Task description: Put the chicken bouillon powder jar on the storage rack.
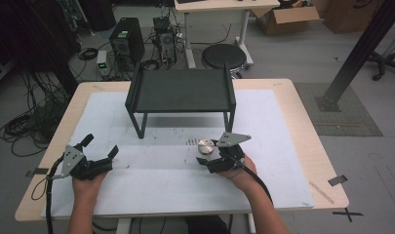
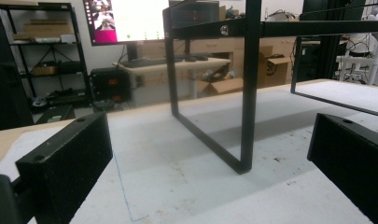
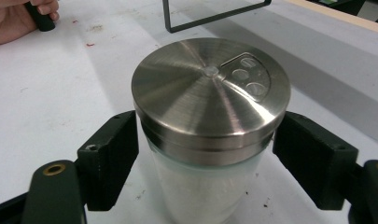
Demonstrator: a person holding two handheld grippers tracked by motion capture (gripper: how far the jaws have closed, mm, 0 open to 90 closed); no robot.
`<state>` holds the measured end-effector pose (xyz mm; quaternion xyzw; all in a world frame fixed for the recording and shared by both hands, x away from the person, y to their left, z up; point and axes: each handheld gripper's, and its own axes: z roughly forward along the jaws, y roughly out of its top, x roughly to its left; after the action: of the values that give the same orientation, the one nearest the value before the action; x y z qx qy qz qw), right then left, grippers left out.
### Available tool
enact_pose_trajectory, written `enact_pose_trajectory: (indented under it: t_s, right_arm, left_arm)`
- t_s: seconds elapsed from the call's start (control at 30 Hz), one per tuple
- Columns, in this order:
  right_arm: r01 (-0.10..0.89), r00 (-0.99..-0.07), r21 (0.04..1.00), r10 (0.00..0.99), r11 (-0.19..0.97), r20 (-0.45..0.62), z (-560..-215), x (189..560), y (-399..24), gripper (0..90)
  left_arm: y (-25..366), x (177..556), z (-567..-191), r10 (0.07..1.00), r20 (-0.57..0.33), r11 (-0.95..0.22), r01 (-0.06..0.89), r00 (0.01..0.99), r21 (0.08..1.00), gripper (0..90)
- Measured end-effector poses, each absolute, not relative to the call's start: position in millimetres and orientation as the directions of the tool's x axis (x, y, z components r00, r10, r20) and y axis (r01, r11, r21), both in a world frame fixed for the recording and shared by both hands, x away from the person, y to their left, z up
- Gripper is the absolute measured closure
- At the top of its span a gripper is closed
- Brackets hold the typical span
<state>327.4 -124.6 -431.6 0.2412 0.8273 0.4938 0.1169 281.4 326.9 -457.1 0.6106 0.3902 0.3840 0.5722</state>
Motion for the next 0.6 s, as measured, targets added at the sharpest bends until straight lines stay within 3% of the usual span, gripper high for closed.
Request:
enact_pose_trajectory:
  t_s: [0.6]
  right_arm:
    - [0.274,-0.861,0.88,0.507,0.387,0.044,-432.5,328.9,-124.5,33.0]
  left_arm:
    - [327.1,281.6,-457.0,0.916,0.02,-0.039,0.039,0.401,0.998,0.4]
